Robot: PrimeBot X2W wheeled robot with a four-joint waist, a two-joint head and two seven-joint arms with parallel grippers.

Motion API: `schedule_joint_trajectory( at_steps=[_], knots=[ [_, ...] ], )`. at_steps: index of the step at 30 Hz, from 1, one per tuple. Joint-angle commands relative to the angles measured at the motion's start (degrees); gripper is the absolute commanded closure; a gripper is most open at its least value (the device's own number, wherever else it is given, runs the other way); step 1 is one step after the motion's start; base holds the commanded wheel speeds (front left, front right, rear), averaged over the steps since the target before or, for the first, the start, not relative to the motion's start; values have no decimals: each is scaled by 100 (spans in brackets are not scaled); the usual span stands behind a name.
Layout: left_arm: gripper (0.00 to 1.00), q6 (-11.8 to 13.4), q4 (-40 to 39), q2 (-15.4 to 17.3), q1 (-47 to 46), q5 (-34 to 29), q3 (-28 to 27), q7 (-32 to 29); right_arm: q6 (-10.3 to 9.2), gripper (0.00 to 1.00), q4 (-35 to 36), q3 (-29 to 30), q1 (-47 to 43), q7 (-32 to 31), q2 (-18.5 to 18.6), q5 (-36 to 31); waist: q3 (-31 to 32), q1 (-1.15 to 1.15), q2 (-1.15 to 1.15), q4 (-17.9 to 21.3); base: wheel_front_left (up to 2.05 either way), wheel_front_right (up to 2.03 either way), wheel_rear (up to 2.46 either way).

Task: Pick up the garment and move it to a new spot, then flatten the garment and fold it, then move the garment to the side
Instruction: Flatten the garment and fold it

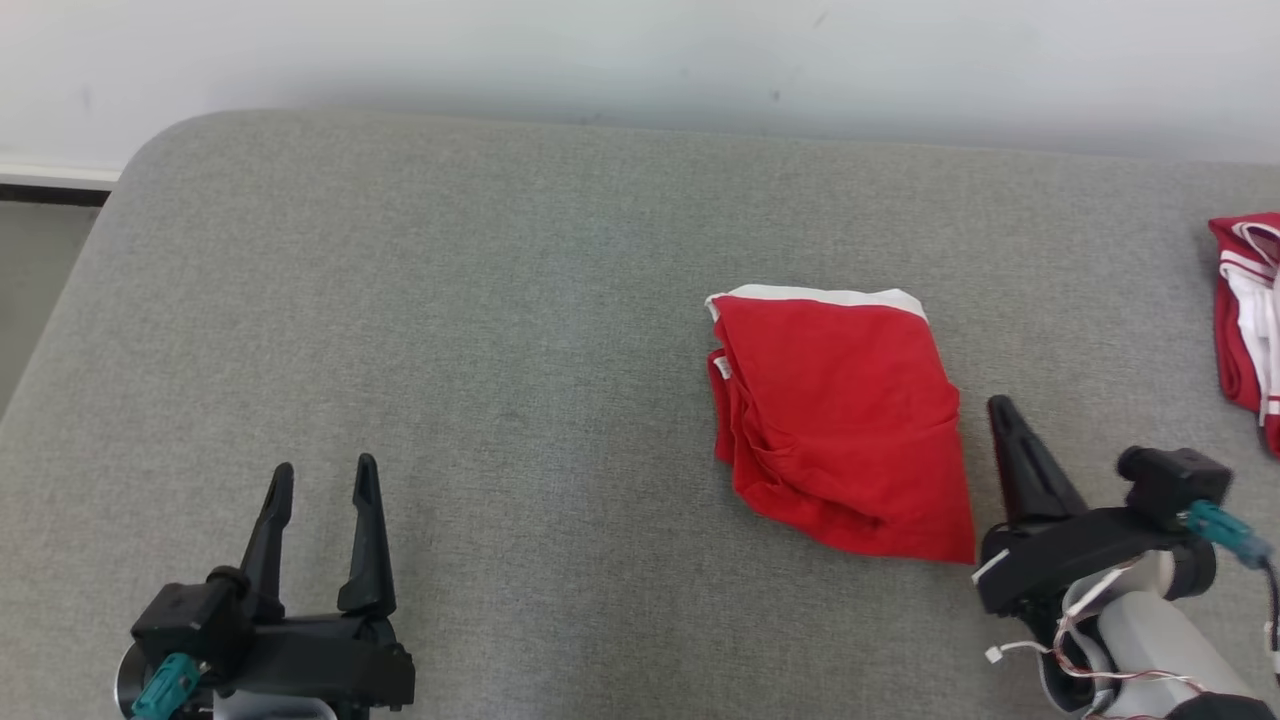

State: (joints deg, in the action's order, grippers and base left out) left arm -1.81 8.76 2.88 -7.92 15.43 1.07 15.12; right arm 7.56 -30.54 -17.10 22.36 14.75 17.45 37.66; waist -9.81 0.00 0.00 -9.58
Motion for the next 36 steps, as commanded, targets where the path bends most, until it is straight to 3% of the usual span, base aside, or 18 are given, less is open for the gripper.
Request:
schedule_joint_trajectory(
  at_steps=[1,15,25,36],
  knots=[
    [0,-5,10,3,-56,-62,6,1,-16,100,-74,-46,61,42,-25,-115,-24,0,0,-48,0,0,0],
    [0,47,24,3,-126,7,121,1,-16,100,-568,-759,490,47,-897,-918,-163,0,0,-334,0,0,0],
    [0,60,71,4,-195,23,157,1,-16,100,-559,-1378,634,39,-1391,-1012,-194,0,0,-306,0,0,0],
    [0,-17,74,3,-115,-204,-45,0,-17,100,456,-558,324,37,-1167,-1395,-16,0,0,169,0,0,0]
  ],
)
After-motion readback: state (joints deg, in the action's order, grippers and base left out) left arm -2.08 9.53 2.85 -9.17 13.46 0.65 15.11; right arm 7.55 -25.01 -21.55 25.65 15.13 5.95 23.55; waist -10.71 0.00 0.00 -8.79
